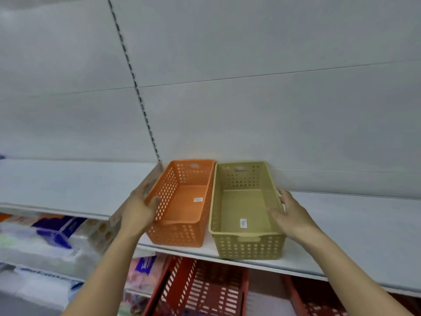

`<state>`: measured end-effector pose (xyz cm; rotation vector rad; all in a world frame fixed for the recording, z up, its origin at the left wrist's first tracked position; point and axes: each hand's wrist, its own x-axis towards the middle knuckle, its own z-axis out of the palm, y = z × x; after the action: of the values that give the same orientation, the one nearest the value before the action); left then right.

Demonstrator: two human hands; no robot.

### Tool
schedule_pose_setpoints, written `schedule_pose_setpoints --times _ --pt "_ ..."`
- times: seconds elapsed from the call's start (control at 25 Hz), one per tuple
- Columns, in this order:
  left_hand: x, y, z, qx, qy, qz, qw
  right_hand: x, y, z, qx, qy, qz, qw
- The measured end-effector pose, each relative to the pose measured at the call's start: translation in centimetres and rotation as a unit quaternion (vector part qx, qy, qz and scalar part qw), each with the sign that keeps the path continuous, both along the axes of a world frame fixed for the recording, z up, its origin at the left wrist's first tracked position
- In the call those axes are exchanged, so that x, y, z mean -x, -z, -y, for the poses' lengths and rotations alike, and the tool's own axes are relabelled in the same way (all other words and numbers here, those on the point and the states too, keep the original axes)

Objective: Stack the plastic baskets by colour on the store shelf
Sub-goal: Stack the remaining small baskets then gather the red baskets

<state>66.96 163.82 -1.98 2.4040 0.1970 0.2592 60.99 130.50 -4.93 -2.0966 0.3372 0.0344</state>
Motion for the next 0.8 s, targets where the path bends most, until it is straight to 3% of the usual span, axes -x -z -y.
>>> schedule_pose_setpoints --times 0.12,0.24,0.44,0.6,0.8 --pt "-2.9 -0.2 -1.2 0.096 -0.019 -0.104 0.99 -1.5 -0.1 -0.4 0.009 0.037 -0.036 0.999" --pt "-4.4 0.3 -2.1 0.135 0.035 -0.166 0.976 -1.7 -0.2 -1.1 0.058 0.07 -0.018 0.996" --pt "-3.1 2.0 -1.3 0.206 0.052 -0.091 0.973 0.1 0.7 -0.9 0.115 0.154 0.015 0.981" --pt "-0.6 3.6 1.8 0.237 0.065 -0.003 0.969 4.8 1.0 2.0 0.09 0.224 0.074 0.968" --pt "5.6 1.5 11.2 0.266 0.131 0.053 0.954 13.9 -0.3 7.9 0.082 0.311 0.159 0.933"
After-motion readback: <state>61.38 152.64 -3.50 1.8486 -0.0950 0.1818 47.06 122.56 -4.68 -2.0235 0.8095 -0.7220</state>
